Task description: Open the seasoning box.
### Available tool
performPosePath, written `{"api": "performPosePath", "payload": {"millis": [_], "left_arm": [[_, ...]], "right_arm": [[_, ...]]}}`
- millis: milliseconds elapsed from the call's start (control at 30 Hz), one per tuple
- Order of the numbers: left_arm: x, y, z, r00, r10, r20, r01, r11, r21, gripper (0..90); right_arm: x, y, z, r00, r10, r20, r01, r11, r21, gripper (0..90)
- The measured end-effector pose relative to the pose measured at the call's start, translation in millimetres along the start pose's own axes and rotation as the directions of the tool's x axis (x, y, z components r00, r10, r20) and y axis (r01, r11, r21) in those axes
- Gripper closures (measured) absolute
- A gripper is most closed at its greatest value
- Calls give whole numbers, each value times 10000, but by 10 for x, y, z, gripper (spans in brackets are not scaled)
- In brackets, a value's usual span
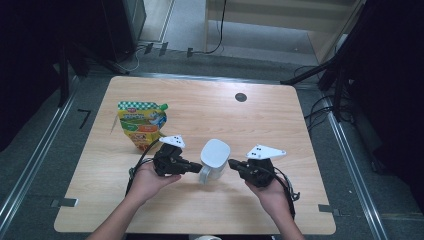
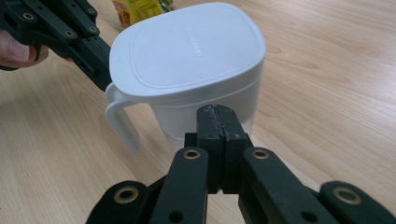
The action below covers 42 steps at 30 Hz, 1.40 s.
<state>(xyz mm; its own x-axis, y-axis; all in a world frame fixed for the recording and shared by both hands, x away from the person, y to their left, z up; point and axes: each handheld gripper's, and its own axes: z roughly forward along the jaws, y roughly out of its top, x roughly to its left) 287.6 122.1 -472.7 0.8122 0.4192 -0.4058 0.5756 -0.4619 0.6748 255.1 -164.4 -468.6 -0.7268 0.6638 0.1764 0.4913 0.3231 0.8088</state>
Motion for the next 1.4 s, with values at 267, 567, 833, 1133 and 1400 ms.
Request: {"api": "performPosePath", "payload": {"millis": [267, 567, 833, 1133, 1400], "left_arm": [[-56, -16, 53, 9997, 163, 202, -165, 9998, 103, 900], [-174, -7, 97, 9991, 261, 327, -255, 9995, -183, 900], [-193, 5, 41, 9989, 242, 412, -237, 9996, -138, 900], [-139, 26, -202, 9991, 282, 317, -277, 9995, -139, 853], [-71, 30, -338, 9986, 405, 343, -404, 9992, -23, 689]], "right_arm": [[39, 36, 108, 9998, -163, -60, 164, 9996, 231, 900], [83, 68, 248, 9996, -260, 54, 258, 9993, 273, 900], [132, 76, 220, 9997, -213, -70, 216, 9987, 466, 900], [338, 50, -28, 9984, -91, -558, 106, 9996, 261, 900], [591, -44, 158, 9957, -356, -856, 403, 9977, 538, 900]]}}
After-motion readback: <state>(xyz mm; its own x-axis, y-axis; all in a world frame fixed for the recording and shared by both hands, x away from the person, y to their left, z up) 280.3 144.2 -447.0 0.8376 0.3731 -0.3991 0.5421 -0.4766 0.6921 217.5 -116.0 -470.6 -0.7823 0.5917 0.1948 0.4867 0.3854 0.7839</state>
